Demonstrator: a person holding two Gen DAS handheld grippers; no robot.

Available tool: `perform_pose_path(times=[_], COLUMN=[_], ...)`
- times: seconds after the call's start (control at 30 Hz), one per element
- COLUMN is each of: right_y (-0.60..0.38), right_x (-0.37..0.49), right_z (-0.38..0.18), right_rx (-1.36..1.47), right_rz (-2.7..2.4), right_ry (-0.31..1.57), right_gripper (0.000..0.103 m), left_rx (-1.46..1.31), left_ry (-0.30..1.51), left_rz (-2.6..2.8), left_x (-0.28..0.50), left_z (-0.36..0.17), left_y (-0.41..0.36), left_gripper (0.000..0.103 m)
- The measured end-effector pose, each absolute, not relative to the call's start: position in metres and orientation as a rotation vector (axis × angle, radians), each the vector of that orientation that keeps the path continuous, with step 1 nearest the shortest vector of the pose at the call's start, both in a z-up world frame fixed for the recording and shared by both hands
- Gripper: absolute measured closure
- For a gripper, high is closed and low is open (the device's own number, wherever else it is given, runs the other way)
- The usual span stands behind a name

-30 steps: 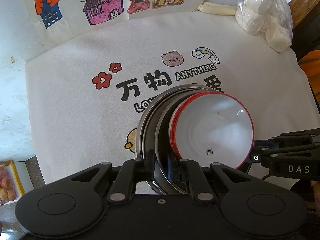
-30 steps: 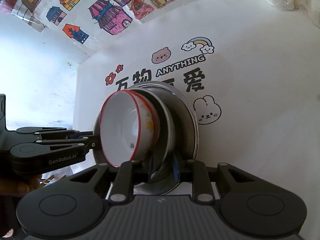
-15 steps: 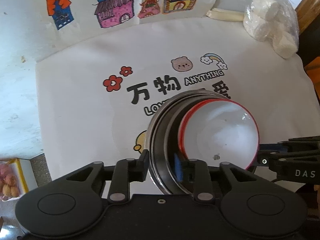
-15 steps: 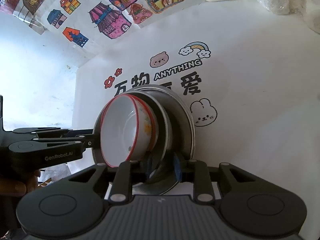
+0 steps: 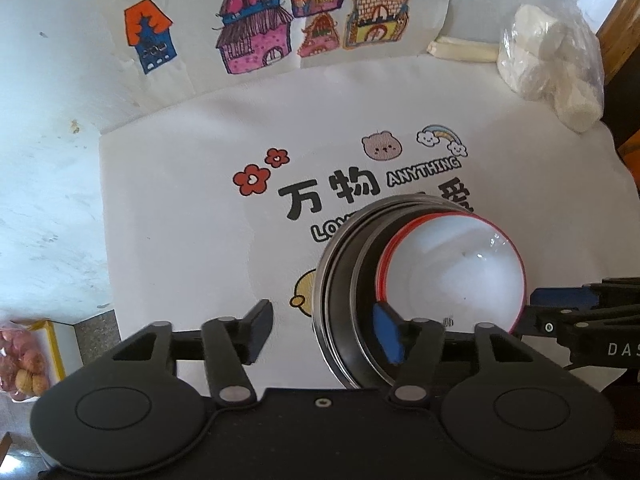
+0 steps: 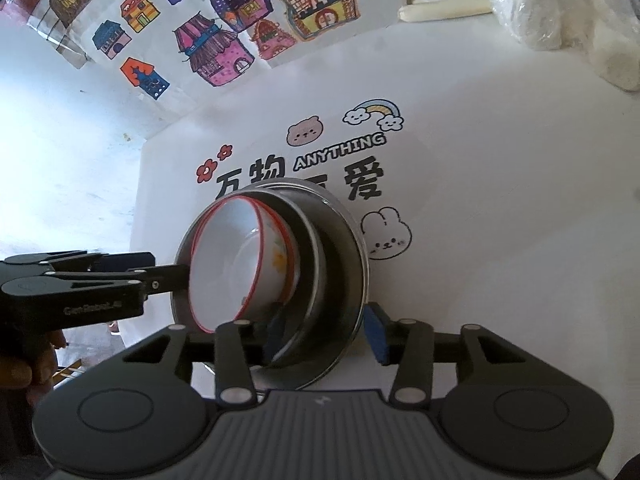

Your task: Organize plates and bowls

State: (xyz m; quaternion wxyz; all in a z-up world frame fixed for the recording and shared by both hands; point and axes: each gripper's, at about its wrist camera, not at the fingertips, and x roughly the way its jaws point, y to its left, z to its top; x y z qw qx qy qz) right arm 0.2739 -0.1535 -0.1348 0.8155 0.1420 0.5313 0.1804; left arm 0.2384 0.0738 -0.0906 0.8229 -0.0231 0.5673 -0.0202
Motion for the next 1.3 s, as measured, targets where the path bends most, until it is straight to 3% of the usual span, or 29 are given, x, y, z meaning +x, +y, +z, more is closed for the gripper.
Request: perform_pose_path(times=[0.07,0.17,0.37,0.5,0.57,0.8,1.3], right_y=[-0.154,-0.155,-0.157,-0.162,-0.165,-0.171,-0.171], right_x=[0.272,0.269,0.262,0.255,0.250,0.230,0.106], right_z=[-0.134,-0.131,-0.125,-0.119,-0.115,-0.099,-0.053], right_rx=[0.299,0.287,0.266,0.262,0.268,0.301,0.288], right_rz=[0.379,0.374,0.359,0.352,0.350,0.346,0.222], right_ry=[1.125,1.105,1.065,1.030,1.008,0.922,0.680], right_gripper=[0.050,0.047,0.039,0.024,0.014,0.000,0.000], left_rx=[-0.057,-0.059,-0.029,-0.020,-0.020,-0.031,-0.059], left_ry=[1.197,1.179,1.152,1.143,1.135,1.064,0.804], left_rz=[-0.043,-0.043,-0.036,-0.017,-0.017,-0.003,-0.016], left_x=[0.237,0.234,0.231,0.229,0.227,0.204,0.099], left_z=[-0.089,-0.088,-0.081,-0.077,-0.075,-0.061,0.004], left_y=[0.075,0.075,0.070,0.069,0.069,0.072,0.069], left_gripper=[0.040,0.028,0.015,0.006,0.005,0.001,0.001])
